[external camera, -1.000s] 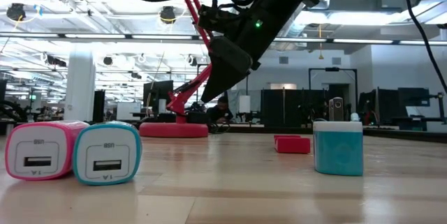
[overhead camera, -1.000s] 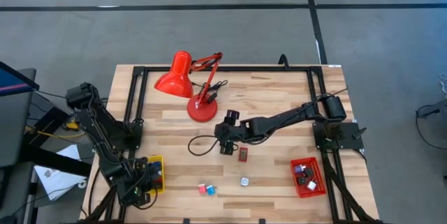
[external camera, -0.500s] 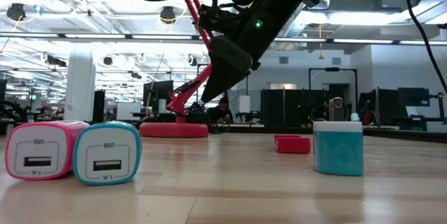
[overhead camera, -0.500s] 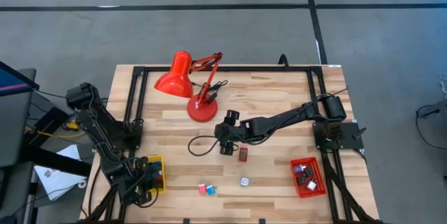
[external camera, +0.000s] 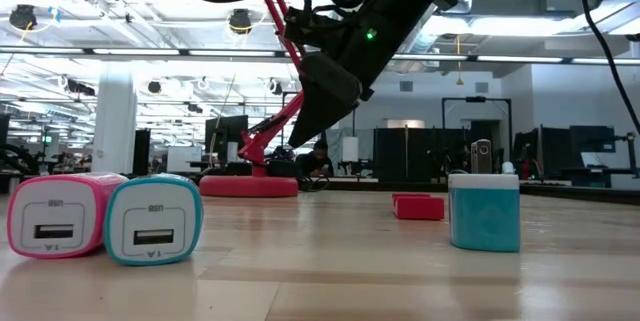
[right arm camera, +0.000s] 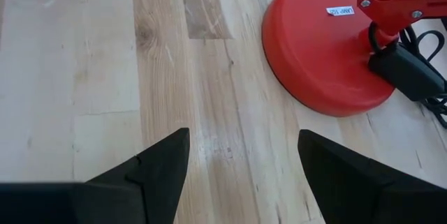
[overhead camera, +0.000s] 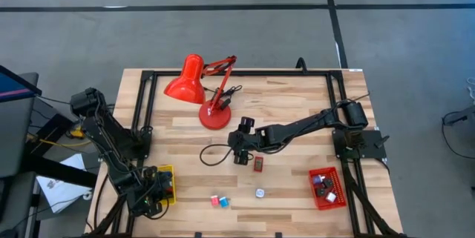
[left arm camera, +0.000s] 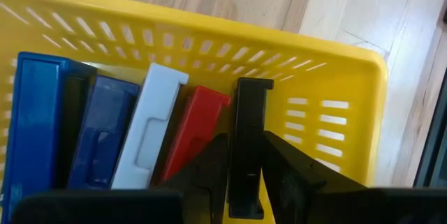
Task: Pick & Place Office items
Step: Put the black digital timer into the yellow bin, then put the right light blue charger adapter into the red bin
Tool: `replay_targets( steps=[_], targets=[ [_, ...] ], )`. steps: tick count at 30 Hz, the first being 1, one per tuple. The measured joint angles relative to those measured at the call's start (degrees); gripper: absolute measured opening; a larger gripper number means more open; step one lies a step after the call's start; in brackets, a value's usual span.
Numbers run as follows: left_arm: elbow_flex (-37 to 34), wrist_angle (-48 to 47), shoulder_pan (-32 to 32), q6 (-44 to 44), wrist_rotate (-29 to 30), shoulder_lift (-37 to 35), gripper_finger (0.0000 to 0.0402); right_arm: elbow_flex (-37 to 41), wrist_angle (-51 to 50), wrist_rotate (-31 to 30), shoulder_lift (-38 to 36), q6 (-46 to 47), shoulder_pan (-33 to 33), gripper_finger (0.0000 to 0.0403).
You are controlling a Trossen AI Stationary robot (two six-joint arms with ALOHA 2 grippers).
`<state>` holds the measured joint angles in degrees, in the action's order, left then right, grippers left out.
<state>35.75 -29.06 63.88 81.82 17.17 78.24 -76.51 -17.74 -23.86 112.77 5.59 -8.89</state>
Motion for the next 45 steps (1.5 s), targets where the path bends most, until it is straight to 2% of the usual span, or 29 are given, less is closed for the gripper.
replay_targets(
  steps=[9, 12, 16, 21, 23, 27, 31, 38, 45],
  targets=[
    [0.00, -0.86, -0.51, 0.09, -0.02, -2.74, 0.0088, -0.04, -1.81, 0.31, -3.02, 3.97, -2.11, 0.0260],
    [0.02, -1.39, -1.34, 0.07, 0.41, -5.28, 0.0103, -0.04, -4.48, 0.46, -3.91, 5.11, -2.95, 0.0260],
    [0.02, -2.22, -2.36, -0.78, 1.10, -8.77, 0.0134, -0.04, -8.63, 0.98, -4.71, 11.97, -3.59, 0.0260],
    [0.02, -2.34, -4.46, -8.51, 2.64, -14.60, 0.0168, -0.02, -18.79, 3.16, -6.96, 17.49, -4.36, 0.0260],
    [0.02, -2.41, -5.79, -11.92, 4.80, -17.42, 0.0178, -0.02, -22.44, 4.03, -7.61, 18.85, -4.81, 0.0260],
    [0.04, -2.28, -9.66, -18.27, 10.93, -22.30, 0.0193, -0.02, -27.26, 9.73, -7.85, 22.17, -5.85, 0.0264],
    [0.04, -0.56, -15.05, -25.91, 13.89, -24.16, 0.0207, -0.02, -29.95, 12.64, -7.50, 26.02, -7.98, 0.0278],
    [0.04, 3.82, -23.43, -37.57, 13.94, -23.76, 0.0224, -0.03, -29.08, 13.70, -8.67, 28.16, -14.57, 0.0283],
    [0.04, 5.09, -27.98, -39.84, 13.94, -23.76, 0.0226, -0.02, -20.30, 12.96, -5.61, 28.07, -21.64, 0.0283]
  ],
)
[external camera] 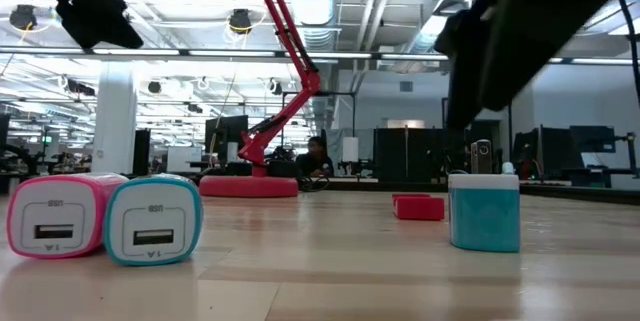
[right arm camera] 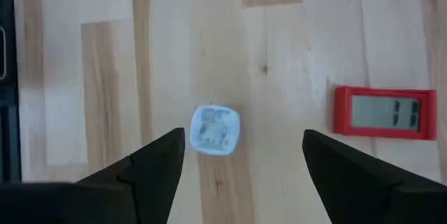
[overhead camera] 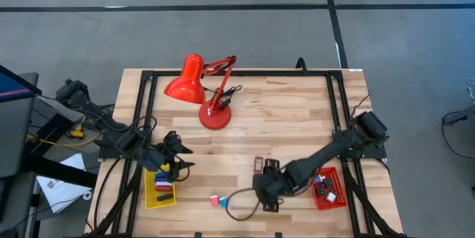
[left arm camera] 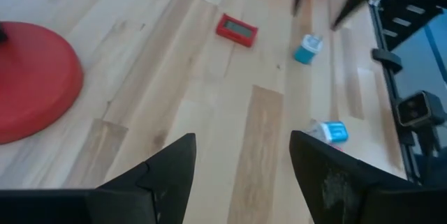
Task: Pick & Place Office items
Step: Put the right light blue charger adapter into the red bin
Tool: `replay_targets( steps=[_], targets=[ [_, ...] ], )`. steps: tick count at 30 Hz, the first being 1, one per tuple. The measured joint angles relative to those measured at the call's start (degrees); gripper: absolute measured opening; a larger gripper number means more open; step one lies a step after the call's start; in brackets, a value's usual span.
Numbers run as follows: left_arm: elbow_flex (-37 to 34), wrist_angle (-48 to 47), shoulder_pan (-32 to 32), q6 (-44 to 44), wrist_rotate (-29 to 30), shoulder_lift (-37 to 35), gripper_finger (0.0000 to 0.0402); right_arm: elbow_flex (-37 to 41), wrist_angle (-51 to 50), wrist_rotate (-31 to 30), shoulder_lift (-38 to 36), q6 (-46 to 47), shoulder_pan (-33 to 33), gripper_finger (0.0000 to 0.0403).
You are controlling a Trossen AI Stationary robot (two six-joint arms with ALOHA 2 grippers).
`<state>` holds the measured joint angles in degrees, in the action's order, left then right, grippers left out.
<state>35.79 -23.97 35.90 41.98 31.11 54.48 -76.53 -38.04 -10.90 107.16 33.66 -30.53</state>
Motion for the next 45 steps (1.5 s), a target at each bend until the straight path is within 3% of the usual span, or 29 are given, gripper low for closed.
replay_targets(
  steps=[8, 20, 25, 30, 35, 40, 45],
  targets=[
    [0.00, 0.44, -1.01, -0.12, -0.02, 0.00, 0.0227, 0.02, 2.58, -4.63, 0.02, 3.25, -2.27, 0.0283],
    [0.00, 1.05, -0.96, -0.16, -0.02, 0.00, 0.0230, 0.04, 5.15, -0.94, 7.94, 4.85, -1.98, 0.0278],
    [0.00, 1.20, -0.96, -0.16, -0.04, 0.00, 0.0227, 0.04, 5.16, -0.96, 8.34, 4.52, -1.96, 0.0229],
    [0.00, 1.27, -0.96, -0.16, -0.04, 0.02, 0.0228, 0.00, 4.93, -0.98, 8.32, 2.99, -1.98, 0.0122],
    [0.00, 1.36, -0.96, -0.16, -0.04, 0.00, 0.0226, 0.07, 0.50, -0.97, 6.98, 2.34, -2.56, 0.0123],
    [0.00, 1.36, -0.96, -0.16, -0.04, 0.00, 0.0228, -0.02, -11.76, -1.87, -0.80, 14.17, -6.70, 0.0123],
    [0.00, 1.36, -0.96, -0.16, -0.04, 0.00, 0.0226, 0.16, -28.21, -4.18, -8.19, 38.41, -14.86, 0.0123]
  ],
)
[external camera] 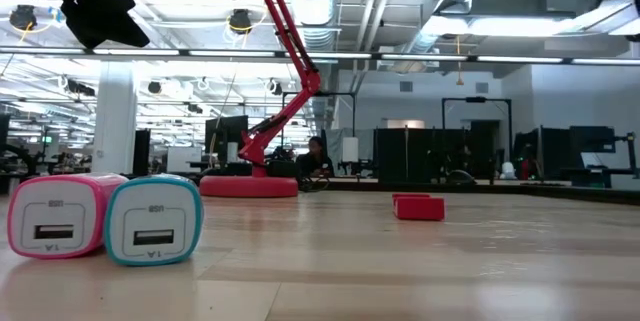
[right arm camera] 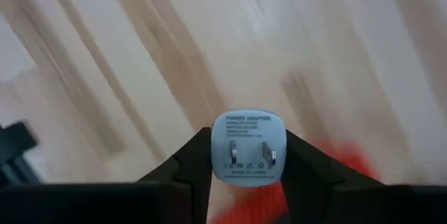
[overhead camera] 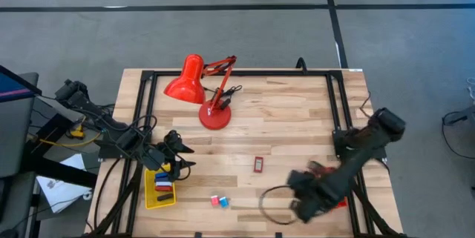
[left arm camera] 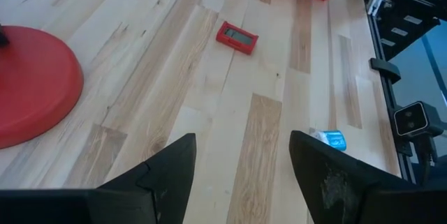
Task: Pick & Place Office items
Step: Put the right light blue charger adapter into the red bin
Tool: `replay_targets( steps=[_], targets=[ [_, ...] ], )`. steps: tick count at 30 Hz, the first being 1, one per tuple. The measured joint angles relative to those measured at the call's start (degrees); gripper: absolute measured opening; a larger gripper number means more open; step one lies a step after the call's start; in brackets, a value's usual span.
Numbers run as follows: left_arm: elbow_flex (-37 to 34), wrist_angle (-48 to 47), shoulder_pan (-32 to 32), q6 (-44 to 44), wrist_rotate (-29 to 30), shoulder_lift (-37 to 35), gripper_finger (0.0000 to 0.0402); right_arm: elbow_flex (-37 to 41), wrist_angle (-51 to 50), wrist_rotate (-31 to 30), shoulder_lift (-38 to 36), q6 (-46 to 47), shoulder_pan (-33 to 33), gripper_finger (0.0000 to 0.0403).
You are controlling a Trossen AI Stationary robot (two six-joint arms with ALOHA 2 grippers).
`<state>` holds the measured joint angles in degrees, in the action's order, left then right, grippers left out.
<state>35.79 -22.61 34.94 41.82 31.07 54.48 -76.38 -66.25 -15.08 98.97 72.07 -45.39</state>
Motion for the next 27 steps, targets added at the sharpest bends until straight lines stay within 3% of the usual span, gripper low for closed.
replay_targets(
  steps=[8, 12, 27],
  targets=[
    [0.00, -0.01, 0.00, -1.76, 0.01, 0.00, 0.0227, 10.74, -1.63, 4.08, -8.30, 43.93, -17.46, 0.0123],
    [0.00, 0.20, 0.00, -3.68, 0.00, 0.00, 0.0228, 14.44, 1.16, 4.52, -8.77, 56.15, -24.10, 0.0123],
    [0.00, 2.23, 0.00, -4.31, 0.02, 0.00, 0.0226, 23.40, 7.03, 5.58, -8.97, 58.01, -23.99, 0.0123]
  ],
)
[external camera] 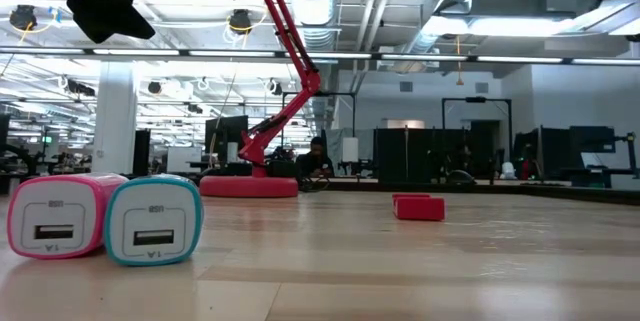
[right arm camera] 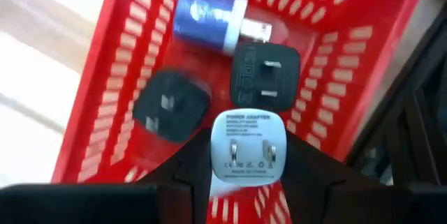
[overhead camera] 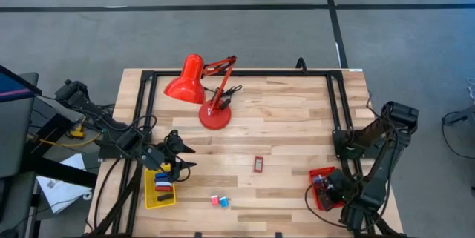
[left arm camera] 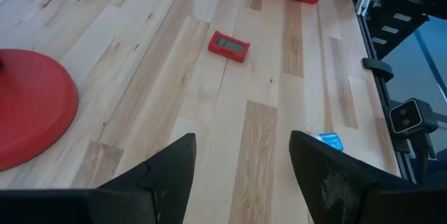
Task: Pick & Place Office items
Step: Put the right light blue charger adapter into the red bin
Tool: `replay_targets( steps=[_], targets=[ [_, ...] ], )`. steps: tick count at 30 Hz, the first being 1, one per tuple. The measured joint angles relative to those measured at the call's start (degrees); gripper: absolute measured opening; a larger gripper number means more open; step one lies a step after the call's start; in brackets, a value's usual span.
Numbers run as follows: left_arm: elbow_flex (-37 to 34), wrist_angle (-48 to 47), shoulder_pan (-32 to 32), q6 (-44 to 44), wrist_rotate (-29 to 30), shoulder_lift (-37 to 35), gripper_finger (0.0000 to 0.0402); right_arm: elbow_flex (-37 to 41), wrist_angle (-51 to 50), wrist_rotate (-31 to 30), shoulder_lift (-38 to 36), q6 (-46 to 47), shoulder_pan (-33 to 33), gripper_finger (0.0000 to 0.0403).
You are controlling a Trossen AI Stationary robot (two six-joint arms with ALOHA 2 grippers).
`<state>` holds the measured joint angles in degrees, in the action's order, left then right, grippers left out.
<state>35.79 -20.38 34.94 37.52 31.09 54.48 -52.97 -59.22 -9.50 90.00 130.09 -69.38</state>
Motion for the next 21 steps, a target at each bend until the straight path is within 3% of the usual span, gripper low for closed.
replay_targets(
  steps=[18, 21],
  targets=[
    [0.00, -0.07, 0.00, 0.00, 0.00, 0.00, 0.0231, 0.86, 2.04, 0.47, 3.48, -3.54, 2.16, 0.0125],
    [0.00, -0.09, 0.00, 0.00, 0.00, 0.00, 0.0229, 0.84, 3.11, 0.45, 3.97, -6.46, 2.18, 0.0176]
  ],
)
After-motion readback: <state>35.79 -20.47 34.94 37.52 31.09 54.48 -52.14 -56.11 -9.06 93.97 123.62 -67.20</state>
